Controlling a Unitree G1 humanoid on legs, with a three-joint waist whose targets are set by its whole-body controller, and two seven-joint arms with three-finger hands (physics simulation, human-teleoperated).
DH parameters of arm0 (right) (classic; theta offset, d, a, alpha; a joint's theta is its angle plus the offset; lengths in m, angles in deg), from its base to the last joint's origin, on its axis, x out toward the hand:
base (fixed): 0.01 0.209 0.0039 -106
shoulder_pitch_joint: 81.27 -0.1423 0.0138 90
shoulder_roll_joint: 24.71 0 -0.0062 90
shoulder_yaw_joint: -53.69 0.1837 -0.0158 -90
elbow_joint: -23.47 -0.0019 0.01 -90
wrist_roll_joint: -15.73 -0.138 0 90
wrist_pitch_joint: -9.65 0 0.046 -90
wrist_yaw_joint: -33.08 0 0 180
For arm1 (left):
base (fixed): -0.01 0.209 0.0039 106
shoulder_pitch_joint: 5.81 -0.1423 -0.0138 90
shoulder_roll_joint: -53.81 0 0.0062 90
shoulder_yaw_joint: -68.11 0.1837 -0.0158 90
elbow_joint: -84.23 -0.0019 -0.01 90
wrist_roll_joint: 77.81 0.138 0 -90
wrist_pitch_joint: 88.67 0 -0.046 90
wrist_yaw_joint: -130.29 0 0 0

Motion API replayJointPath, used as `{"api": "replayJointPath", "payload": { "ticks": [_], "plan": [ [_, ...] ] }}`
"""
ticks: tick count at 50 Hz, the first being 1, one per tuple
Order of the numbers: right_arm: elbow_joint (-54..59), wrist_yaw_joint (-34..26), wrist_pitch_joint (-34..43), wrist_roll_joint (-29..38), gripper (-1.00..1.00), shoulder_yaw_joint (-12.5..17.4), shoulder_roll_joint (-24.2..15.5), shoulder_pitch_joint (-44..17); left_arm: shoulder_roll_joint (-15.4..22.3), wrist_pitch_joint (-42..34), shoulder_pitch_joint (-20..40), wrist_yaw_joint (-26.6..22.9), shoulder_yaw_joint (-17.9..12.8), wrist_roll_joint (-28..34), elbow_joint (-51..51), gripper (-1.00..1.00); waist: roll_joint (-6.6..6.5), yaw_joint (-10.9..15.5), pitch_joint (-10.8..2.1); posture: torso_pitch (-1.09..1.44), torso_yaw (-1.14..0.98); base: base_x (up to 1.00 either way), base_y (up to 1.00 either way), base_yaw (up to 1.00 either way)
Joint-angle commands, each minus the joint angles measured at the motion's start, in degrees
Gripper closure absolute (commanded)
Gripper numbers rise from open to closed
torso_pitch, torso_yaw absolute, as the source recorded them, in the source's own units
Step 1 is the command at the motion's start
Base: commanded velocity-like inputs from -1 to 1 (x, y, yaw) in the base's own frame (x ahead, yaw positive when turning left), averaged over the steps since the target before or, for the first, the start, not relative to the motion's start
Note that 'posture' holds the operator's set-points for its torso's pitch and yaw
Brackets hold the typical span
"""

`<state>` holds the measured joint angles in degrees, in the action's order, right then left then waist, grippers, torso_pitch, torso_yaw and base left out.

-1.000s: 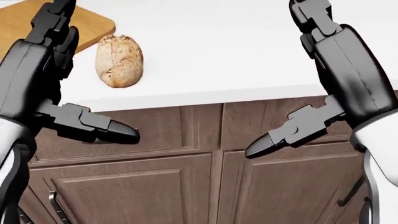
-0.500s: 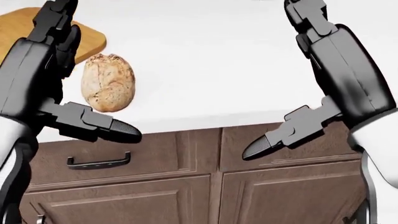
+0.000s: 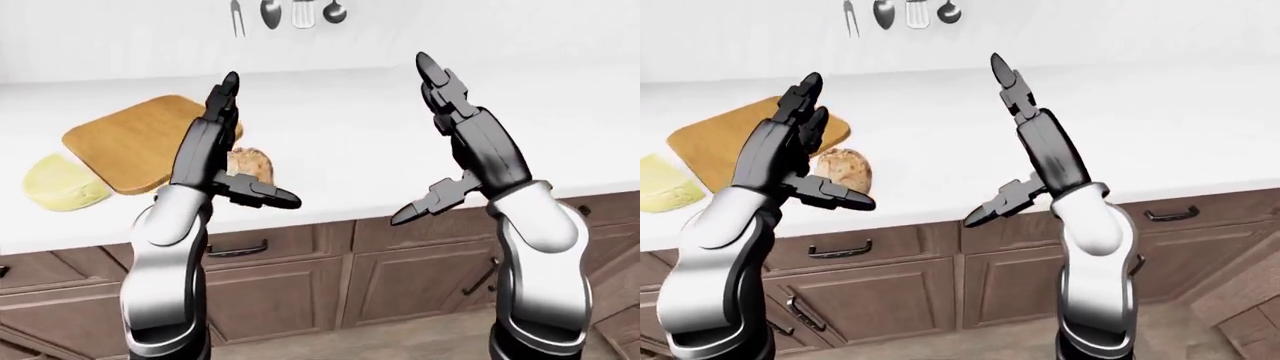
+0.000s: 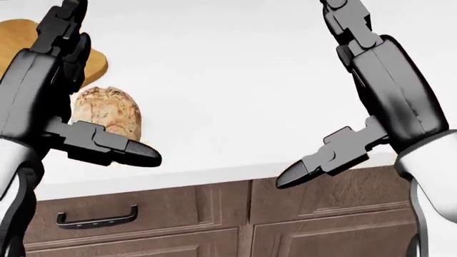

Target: Place the bread and cheese on the cutting board.

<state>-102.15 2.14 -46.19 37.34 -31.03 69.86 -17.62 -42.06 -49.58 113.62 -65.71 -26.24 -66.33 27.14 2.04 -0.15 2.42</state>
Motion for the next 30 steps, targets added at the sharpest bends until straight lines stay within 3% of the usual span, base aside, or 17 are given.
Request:
{"api": "replayJointPath", "payload": {
  "ticks": [1,3,7,9,10,11,15,16,17,18,20,21,22,23,25,30],
  "plan": [
    [-1.7,0.5,-1.1,0.0,-1.00,-0.2,-0.1,-1.9,0.8,1.7,1.7,0.5,-1.2,0.3,1.7,-1.00,0.77,0.4,-1.46,0.00,0.00,0.12,0.00,0.00],
    [-1.7,0.5,-1.1,-0.1,-1.00,-0.2,-0.1,-1.9,0.8,1.6,1.7,0.4,-1.3,0.3,1.8,-1.00,0.02,0.4,-1.72,0.00,0.00,0.13,0.00,0.00],
    [-2.1,0.4,-0.8,0.0,-1.00,-0.2,-0.1,-1.8,0.8,1.5,1.6,0.5,-1.3,0.3,2.0,-1.00,-2.40,0.2,-0.67,0.00,0.00,0.13,0.00,0.00],
    [-2.2,0.3,-0.8,-0.4,-1.00,-0.1,0.1,-1.5,0.8,1.5,1.6,0.5,-1.2,0.3,2.0,-1.00,-4.63,-0.1,-0.92,0.00,0.00,0.13,0.00,0.00],
    [-2.5,0.2,-0.6,-0.6,-1.00,0.0,0.1,-1.5,0.8,1.8,1.5,0.6,-1.2,0.3,1.9,-1.00,-6.59,-0.3,-1.60,0.00,0.00,0.13,0.00,0.00],
    [-2.8,0.3,-0.9,-0.6,-1.00,-0.1,0.1,-1.4,0.8,1.8,1.5,0.6,-1.1,0.4,1.9,-1.00,-5.78,-0.5,-0.63,0.00,0.00,0.00,0.00,0.00],
    [-3.1,0.2,-3.4,-0.7,-1.00,-0.6,0.0,0.1,0.7,2.2,1.0,0.6,-1.0,0.5,1.8,-1.00,-2.96,-0.3,-1.54,0.00,0.00,0.00,0.00,0.00],
    [-3.3,-0.2,-3.8,-0.7,-1.00,-0.5,0.0,0.2,0.6,2.3,1.0,0.6,-1.0,0.6,1.7,-1.00,-2.54,-0.2,-1.78,0.00,0.00,0.00,0.00,0.00],
    [-3.3,-0.4,-3.8,-0.6,-1.00,-0.5,-0.1,0.1,0.6,2.1,1.1,0.5,-1.0,0.6,1.7,-1.00,-2.93,-0.2,-2.81,0.00,0.00,0.00,0.16,0.00],
    [-3.5,-0.7,-3.8,-0.4,-1.00,-0.5,0.0,0.1,0.6,2.0,1.3,0.5,-1.0,0.6,1.8,-1.00,-1.96,0.2,-2.30,0.00,0.00,0.00,0.20,0.00],
    [-3.4,-0.9,-4.1,-0.2,-1.00,-0.5,0.0,0.0,0.6,1.9,1.4,0.5,-0.9,0.7,1.8,-1.00,-1.73,0.4,-2.20,0.00,0.00,0.00,0.30,0.00],
    [-3.5,-0.9,-4.1,-0.1,-1.00,-0.5,0.1,0.1,0.6,1.9,1.4,0.5,-0.9,0.7,1.8,-1.00,-0.75,0.4,-1.94,0.00,0.00,0.00,0.81,0.00],
    [-3.3,-0.9,-4.2,-0.1,-1.00,-0.5,0.2,0.0,0.6,1.8,1.5,0.4,-0.9,0.7,1.8,-1.00,1.29,0.8,-1.33,0.00,0.00,0.00,0.91,0.00],
    [-3.4,-1.0,-3.9,-0.1,-1.00,-0.4,0.2,-0.3,0.6,1.7,1.6,0.4,-1.0,0.7,1.8,-1.00,1.75,0.7,-1.62,0.00,0.00,0.00,0.92,0.00],
    [-3.4,-1.1,-3.6,0.0,-1.00,-0.4,0.2,-0.5,0.6,1.7,1.7,0.4,-1.0,0.7,1.7,-1.00,1.57,0.7,-2.10,0.00,0.00,0.00,0.92,0.00],
    [-3.7,-1.2,-3.5,0.2,-1.00,-0.5,0.3,-0.5,0.7,1.6,1.8,0.3,-1.0,0.7,1.7,-1.00,-0.49,0.9,-0.69,0.00,0.00,0.00,0.92,0.00]
  ]
}}
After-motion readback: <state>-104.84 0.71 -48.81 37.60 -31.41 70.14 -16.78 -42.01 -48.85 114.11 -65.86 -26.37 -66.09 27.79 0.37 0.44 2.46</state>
